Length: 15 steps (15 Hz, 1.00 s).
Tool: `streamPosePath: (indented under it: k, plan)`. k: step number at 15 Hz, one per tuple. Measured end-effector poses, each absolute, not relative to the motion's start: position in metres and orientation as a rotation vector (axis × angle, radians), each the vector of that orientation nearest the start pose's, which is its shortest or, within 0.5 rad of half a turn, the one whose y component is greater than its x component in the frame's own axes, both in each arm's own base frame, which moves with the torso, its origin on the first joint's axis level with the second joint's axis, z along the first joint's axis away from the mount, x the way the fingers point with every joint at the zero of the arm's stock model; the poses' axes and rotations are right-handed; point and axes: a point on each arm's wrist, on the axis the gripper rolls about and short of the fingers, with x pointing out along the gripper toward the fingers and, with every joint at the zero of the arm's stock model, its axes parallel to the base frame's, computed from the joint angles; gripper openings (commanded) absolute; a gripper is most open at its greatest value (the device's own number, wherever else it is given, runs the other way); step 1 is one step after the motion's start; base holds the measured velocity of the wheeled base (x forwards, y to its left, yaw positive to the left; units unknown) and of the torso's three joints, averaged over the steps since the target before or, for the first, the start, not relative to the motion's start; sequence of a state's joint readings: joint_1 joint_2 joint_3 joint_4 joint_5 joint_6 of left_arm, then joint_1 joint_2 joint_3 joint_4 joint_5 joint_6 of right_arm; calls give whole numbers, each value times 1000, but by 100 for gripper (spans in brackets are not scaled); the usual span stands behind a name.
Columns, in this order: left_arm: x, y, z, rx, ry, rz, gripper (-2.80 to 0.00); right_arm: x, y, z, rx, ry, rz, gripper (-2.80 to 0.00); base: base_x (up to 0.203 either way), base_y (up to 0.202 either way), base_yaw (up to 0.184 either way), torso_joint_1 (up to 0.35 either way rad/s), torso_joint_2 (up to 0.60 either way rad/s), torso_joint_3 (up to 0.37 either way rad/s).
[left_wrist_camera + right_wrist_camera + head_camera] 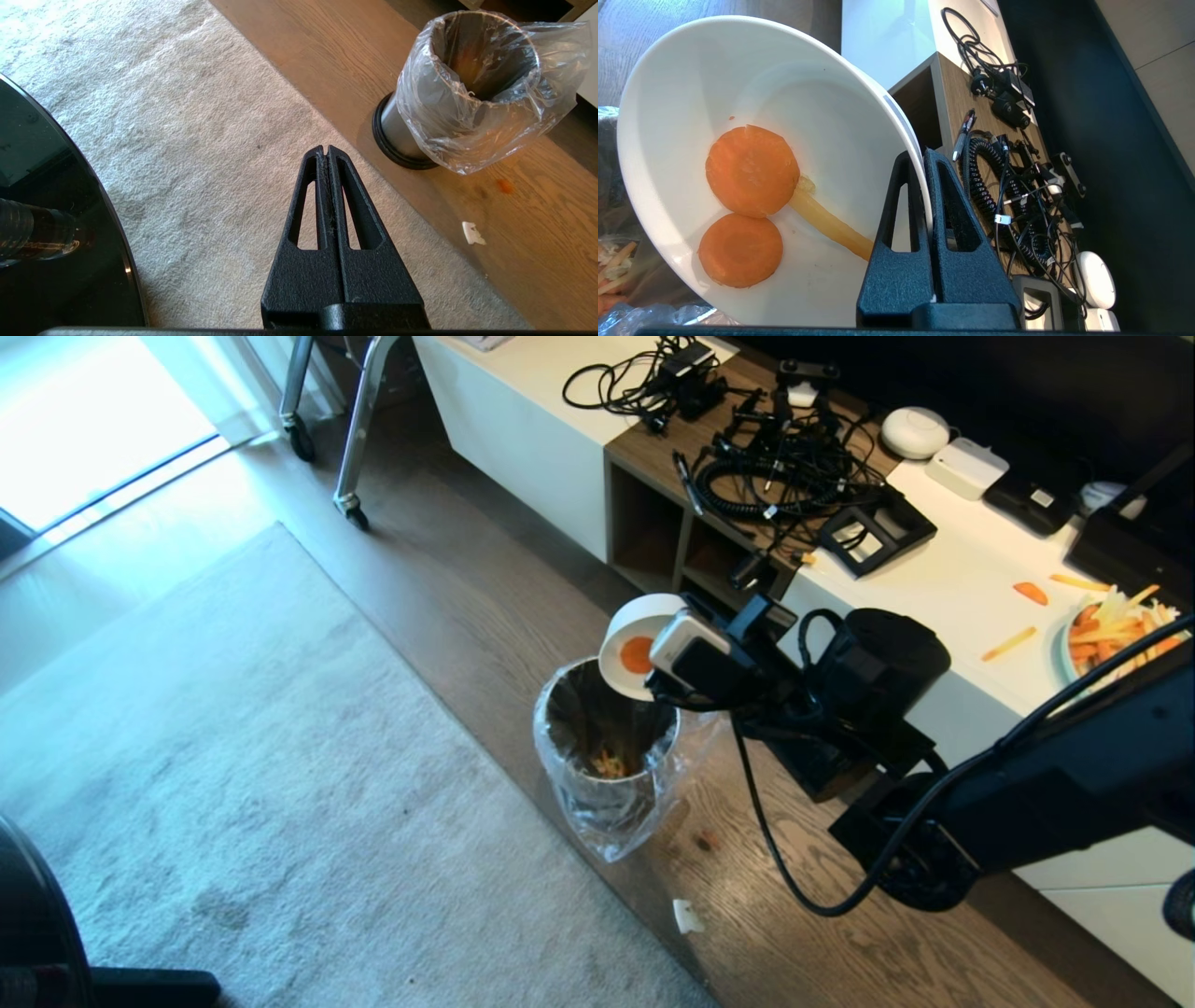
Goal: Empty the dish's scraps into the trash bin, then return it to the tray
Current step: Pour the leftover food from the bowl into the trash can
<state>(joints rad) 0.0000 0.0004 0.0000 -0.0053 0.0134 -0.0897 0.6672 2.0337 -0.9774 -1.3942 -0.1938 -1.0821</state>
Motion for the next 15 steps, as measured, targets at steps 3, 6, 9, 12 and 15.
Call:
streamPosePath:
  k: [3,6,9,12,15]
  plan:
    - [-23,0,76,-89,-5,13,-280,305,234,185,-924,-551,232,-280,0,0,0,0,0,0]
    - [-23,0,76,-90,-6,13,-280,307,237,182,-926,-551,233,-280,0,0,0,0,0,0]
    - [-23,0,76,-89,-6,13,-280,315,244,184,-912,-600,235,-280,0,0,0,0,0,0]
    - [-23,0,76,-89,-6,13,-280,325,252,180,-932,-656,259,-280,0,0,0,0,0,0]
    - [-23,0,76,-90,-6,13,-280,335,262,177,-948,-717,286,-280,0,0,0,0,0,0]
